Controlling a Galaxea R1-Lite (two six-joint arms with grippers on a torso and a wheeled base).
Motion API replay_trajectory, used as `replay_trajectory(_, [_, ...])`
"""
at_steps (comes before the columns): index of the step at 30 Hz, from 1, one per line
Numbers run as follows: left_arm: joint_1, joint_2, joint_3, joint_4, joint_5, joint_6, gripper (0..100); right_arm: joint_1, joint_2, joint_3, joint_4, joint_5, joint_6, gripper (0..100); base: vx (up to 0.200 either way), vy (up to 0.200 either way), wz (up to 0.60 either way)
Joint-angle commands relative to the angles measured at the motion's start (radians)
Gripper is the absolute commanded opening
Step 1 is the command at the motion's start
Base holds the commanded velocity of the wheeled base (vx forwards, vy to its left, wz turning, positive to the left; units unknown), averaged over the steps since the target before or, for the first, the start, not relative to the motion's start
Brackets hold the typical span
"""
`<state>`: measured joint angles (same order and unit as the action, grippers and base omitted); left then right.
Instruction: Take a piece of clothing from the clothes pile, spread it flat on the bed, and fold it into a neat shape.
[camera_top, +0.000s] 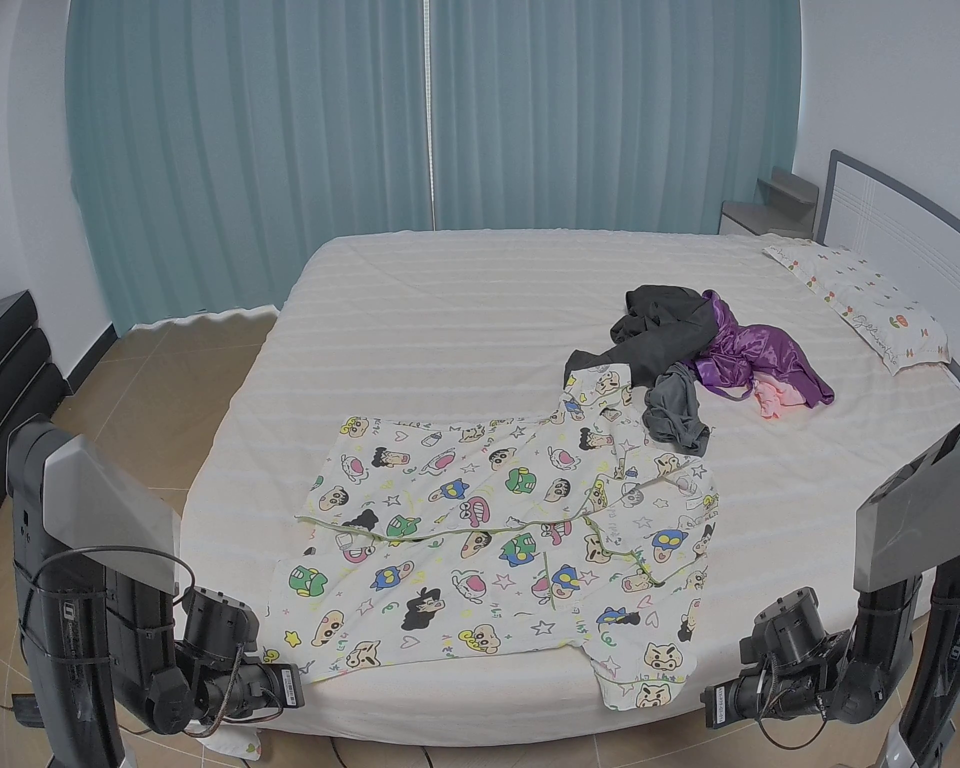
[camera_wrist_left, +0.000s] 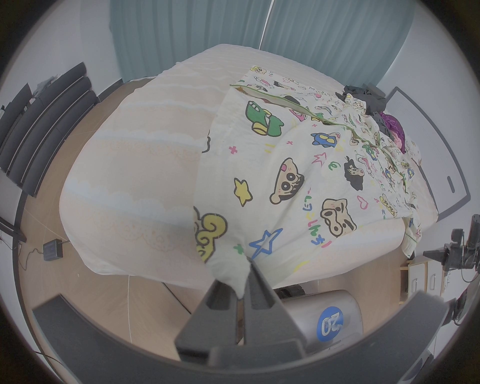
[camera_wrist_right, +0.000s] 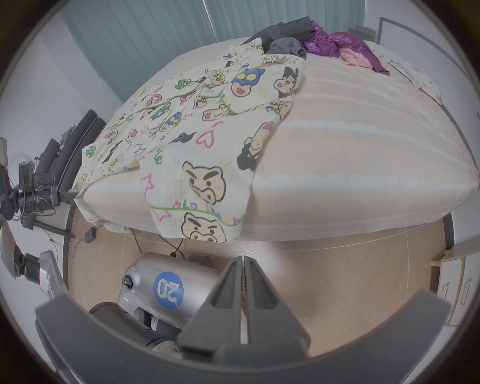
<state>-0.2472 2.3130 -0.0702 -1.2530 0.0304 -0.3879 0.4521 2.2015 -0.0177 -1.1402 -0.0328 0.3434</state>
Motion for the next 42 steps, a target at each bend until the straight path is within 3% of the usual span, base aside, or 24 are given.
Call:
replay_trajectory(1, [0.003,0.005,-0.016,-0.002,-0.001,-0.005,0,0.014,0.069,0.018,-0.058,0.004,-0.001,100,0.0,0.0,0.0])
replay_trajectory(12, [0.011,0.017,-0.037,-0.003,-0.006,-0.008,0,0.037,0.311,0.018,-0.4,0.001,-0.06,100,0.0,0.0,0.0])
replay_trajectory(31, [0.008,0.023,-0.037,-0.023,-0.007,-0.008,0,0.082,0.36,-0.013,-0.431,0.001,-0.073,100,0.0,0.0,0.0])
replay_trajectory(32, [0.008,0.023,-0.037,-0.023,-0.007,-0.008,0,0.082,0.363,-0.025,-0.431,-0.001,-0.069,0,0.0,0.0,0.0])
replay_trajectory(42, [0.008,0.026,-0.037,-0.023,-0.007,-0.008,0,0.077,0.36,-0.033,-0.431,0.002,-0.058,0,0.0,0.0,0.0])
